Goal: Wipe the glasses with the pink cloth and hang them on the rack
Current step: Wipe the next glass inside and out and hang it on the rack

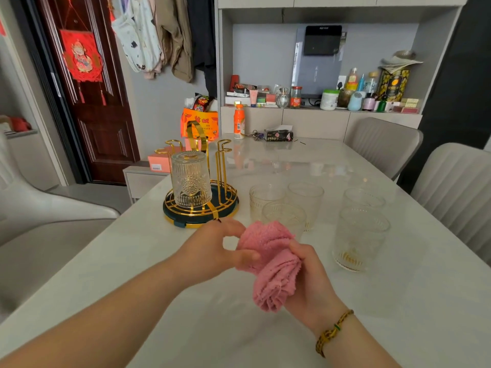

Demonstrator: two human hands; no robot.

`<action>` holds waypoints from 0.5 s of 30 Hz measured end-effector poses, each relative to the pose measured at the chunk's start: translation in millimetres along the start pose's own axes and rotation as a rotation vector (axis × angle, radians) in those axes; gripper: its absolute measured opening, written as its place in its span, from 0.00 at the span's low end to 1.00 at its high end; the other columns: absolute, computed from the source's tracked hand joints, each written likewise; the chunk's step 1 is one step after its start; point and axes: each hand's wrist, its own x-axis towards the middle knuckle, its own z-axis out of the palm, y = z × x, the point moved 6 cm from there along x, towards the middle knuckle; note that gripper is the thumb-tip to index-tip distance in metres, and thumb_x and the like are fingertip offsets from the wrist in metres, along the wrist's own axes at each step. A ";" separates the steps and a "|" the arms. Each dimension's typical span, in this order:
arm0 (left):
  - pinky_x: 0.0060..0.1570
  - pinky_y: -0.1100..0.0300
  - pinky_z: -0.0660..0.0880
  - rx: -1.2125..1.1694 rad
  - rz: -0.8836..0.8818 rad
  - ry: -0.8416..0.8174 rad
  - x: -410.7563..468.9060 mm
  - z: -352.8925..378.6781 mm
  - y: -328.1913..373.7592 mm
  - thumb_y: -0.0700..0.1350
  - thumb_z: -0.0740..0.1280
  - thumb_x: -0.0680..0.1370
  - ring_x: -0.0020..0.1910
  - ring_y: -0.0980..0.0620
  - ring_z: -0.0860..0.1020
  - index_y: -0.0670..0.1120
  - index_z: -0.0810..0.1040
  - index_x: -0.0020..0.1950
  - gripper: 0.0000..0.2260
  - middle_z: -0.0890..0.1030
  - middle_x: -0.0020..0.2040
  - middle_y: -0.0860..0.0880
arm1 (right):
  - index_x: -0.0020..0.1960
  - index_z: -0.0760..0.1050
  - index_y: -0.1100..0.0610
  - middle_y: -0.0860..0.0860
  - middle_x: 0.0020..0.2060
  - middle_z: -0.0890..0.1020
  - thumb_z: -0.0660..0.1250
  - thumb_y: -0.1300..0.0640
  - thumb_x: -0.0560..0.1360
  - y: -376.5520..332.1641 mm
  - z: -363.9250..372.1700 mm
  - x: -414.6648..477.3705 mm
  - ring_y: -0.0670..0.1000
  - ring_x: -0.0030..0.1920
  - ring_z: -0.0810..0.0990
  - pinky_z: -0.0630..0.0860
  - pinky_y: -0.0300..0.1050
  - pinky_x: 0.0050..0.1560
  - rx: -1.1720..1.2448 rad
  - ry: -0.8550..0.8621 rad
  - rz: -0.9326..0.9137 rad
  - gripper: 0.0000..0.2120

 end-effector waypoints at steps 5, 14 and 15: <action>0.43 0.80 0.65 -0.055 0.024 0.109 -7.4 -5.7 4.4 0.41 0.71 0.71 0.45 0.68 0.73 0.48 0.82 0.44 0.04 0.74 0.46 0.60 | 0.50 0.76 0.56 0.55 0.47 0.83 0.79 0.42 0.42 -10.8 9.4 -9.3 0.52 0.46 0.82 0.80 0.49 0.43 -0.274 -0.042 -0.085 0.40; 0.29 0.66 0.70 -0.063 -0.020 0.006 -2.3 10.0 23.9 0.40 0.67 0.74 0.27 0.61 0.71 0.51 0.75 0.33 0.11 0.75 0.29 0.52 | 0.50 0.73 0.51 0.43 0.44 0.80 0.69 0.42 0.53 -29.3 1.6 -41.8 0.35 0.42 0.79 0.74 0.31 0.40 -0.776 0.062 -0.322 0.27; 0.31 0.65 0.70 -0.065 -0.001 0.009 0.6 11.2 29.4 0.41 0.68 0.74 0.26 0.62 0.71 0.53 0.75 0.32 0.12 0.75 0.28 0.55 | 0.50 0.73 0.50 0.43 0.44 0.80 0.70 0.44 0.54 -30.9 -4.5 -43.2 0.34 0.41 0.79 0.74 0.31 0.40 -0.805 0.081 -0.318 0.26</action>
